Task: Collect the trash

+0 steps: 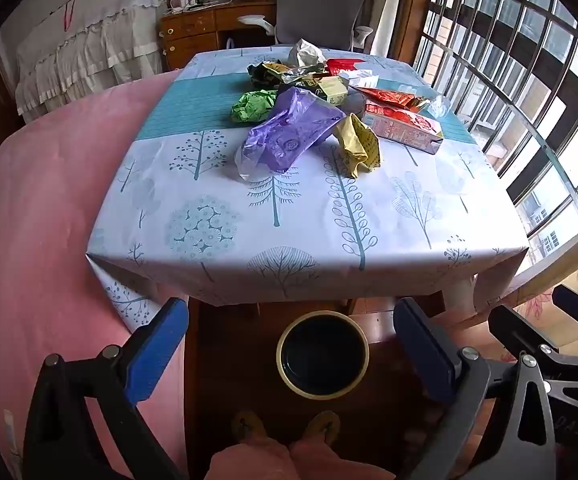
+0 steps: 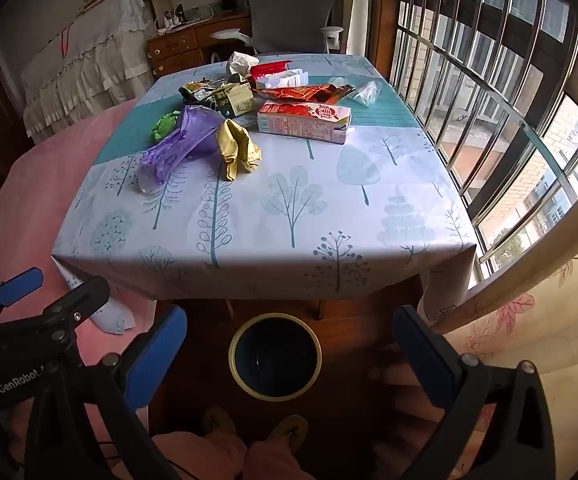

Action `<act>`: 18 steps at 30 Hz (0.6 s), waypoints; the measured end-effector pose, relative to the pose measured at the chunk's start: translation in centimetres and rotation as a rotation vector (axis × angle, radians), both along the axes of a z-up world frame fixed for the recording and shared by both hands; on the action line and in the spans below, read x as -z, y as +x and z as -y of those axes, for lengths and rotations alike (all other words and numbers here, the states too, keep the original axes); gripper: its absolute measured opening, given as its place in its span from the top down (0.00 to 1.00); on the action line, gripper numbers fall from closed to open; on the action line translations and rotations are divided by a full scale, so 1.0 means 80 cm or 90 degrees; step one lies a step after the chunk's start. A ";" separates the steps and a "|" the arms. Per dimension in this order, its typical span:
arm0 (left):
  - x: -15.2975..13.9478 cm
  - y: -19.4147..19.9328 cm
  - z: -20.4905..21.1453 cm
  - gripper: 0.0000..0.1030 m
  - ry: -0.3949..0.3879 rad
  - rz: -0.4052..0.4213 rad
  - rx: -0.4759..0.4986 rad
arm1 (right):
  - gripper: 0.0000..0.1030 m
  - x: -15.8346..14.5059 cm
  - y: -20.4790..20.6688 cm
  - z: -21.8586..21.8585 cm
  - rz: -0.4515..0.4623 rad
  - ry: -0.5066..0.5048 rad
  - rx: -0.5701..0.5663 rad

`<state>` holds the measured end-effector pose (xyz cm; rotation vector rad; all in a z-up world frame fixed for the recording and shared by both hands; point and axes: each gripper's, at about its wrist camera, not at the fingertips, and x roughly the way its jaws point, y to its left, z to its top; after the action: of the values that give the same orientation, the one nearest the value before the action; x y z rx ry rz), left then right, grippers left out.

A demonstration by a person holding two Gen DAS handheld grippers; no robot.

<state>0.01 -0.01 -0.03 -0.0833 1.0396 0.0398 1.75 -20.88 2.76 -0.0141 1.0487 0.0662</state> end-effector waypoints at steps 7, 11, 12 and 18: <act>0.001 0.000 0.003 0.02 0.008 -0.004 -0.002 | 0.00 0.000 0.001 0.002 0.002 -0.003 0.000; -0.002 -0.001 0.006 0.02 0.011 0.001 -0.005 | 0.00 0.000 0.000 0.000 0.000 0.000 0.000; -0.002 -0.002 0.007 0.02 0.012 0.003 -0.005 | 0.00 0.000 0.000 -0.001 -0.001 0.000 0.000; -0.008 -0.003 0.006 0.03 0.006 0.002 -0.004 | 0.00 -0.001 0.003 0.005 0.002 0.003 0.001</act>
<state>-0.21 -0.48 0.61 -0.0787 1.0358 0.0504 1.98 -21.31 2.85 -0.0087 1.0459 0.0676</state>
